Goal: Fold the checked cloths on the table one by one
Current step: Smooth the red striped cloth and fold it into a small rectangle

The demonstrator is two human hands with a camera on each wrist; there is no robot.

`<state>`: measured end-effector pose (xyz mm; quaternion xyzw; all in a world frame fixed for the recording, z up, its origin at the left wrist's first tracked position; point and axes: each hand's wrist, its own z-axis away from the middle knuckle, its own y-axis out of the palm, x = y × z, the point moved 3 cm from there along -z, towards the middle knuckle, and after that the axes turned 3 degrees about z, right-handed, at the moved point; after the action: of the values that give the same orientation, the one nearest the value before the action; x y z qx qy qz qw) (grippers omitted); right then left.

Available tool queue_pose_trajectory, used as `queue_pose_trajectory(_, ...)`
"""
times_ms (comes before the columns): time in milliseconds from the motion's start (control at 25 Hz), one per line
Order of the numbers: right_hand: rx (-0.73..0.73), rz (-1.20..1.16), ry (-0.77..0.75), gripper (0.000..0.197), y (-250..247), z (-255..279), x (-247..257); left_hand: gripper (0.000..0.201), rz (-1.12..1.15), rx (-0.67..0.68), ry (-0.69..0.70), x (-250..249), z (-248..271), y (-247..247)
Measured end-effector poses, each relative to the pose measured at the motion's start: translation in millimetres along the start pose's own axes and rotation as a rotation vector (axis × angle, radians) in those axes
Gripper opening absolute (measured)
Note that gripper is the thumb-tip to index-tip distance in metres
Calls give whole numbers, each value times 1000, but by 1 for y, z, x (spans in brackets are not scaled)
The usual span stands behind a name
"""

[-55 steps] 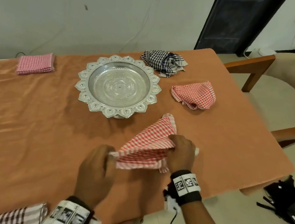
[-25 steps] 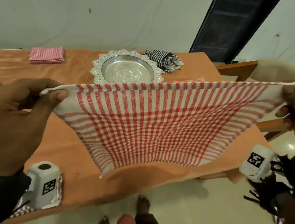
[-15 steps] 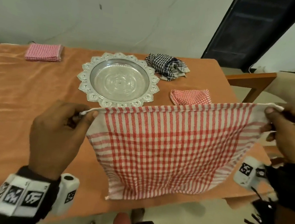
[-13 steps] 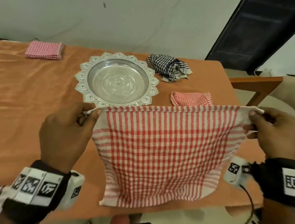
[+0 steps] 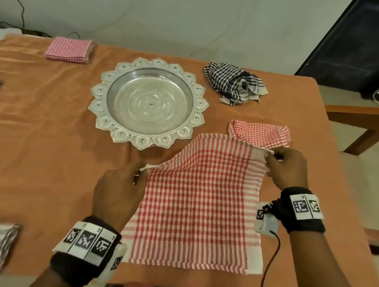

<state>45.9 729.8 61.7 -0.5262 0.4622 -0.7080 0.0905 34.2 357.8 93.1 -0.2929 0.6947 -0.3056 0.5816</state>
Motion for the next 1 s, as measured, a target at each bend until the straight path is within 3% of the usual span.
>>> queue_pose_trajectory(120,169,-119,70,39,22,-1,0,54,75,166,-78,21,0,31)
queue_pose_trajectory(200,259,-108,7,56,32,4,5,74,222,325,-155,35,-3,51)
queue_pose_trajectory(280,305,-42,-58,56,38,15,8,80,232,354,-202,47,-7,63)
queue_pose_trajectory(360,321,-23,-42,47,41,31,6,75,188,342,-208,58,-5,68)
queue_pose_trajectory(480,266,45,67,38,37,62,-17,46,29,331,-231,79,25,60)
queue_pose_trajectory(640,265,227,390,40,31,114,-83,41,-115,404,-501,124,91,42)
queue_pose_trajectory(840,333,159,569,45,47,165,-112,35,44,417,-667,141,134,48)
queue_pose_trajectory(1000,376,64,608,15,53,170,-115,12,79,450,-667,139,131,58)
